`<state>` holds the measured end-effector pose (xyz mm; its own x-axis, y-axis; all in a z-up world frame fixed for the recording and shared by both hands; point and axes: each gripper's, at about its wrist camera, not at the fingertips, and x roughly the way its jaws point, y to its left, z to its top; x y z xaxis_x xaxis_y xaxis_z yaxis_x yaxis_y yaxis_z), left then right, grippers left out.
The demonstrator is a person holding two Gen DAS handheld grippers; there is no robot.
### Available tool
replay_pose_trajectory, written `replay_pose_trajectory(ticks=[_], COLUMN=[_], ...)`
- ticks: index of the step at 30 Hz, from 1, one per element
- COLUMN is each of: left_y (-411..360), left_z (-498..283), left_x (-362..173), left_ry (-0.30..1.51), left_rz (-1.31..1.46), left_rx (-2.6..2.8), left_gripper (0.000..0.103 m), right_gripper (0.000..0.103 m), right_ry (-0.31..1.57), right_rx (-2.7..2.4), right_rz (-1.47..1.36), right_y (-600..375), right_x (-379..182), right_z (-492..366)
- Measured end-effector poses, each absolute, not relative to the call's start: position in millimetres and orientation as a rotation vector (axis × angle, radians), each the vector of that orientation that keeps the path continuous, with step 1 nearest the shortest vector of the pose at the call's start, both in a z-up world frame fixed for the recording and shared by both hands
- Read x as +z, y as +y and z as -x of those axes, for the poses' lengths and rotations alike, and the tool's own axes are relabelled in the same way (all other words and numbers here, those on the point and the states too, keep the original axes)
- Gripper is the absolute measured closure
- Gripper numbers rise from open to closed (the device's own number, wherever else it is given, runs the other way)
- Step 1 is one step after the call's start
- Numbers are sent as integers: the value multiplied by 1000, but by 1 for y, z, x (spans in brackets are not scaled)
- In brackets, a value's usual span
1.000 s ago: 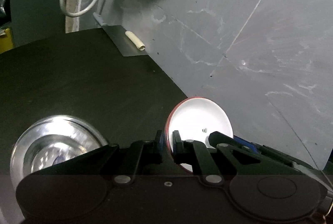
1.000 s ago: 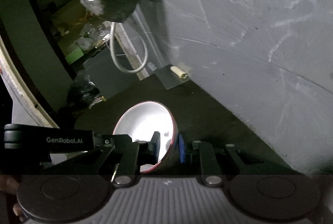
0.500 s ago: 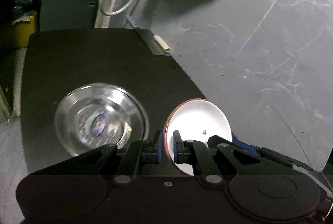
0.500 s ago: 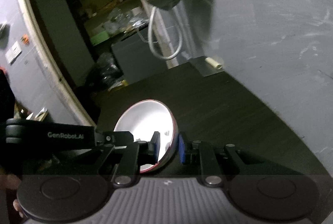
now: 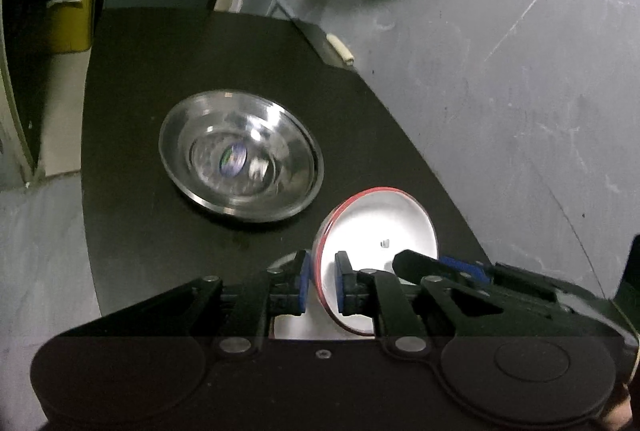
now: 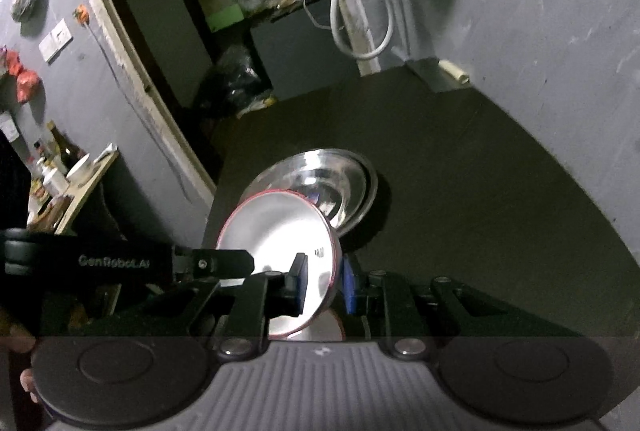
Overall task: Organize plates and bowls
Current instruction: 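Lift the second white bowl with both grippers and carry it over the steel bowl, then lower the second white bowl into the first white bowl and open both grippers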
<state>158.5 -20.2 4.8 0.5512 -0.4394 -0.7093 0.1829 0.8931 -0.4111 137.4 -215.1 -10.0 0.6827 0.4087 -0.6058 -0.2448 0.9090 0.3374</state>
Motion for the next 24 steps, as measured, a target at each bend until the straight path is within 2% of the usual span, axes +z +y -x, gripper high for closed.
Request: replay_pose_trajectory(ticks=[24], left_y=[-32], left_z=[-133], left_x=[-14], left_ry=[1019], left_rz=[216], left_rx=[-315], left_gripper=[90], right_gripper=[82], right_ry=[897], right_rx=[434], right_rz=[-182], right_y=[-205], right_x=[-33], right_z=[-136])
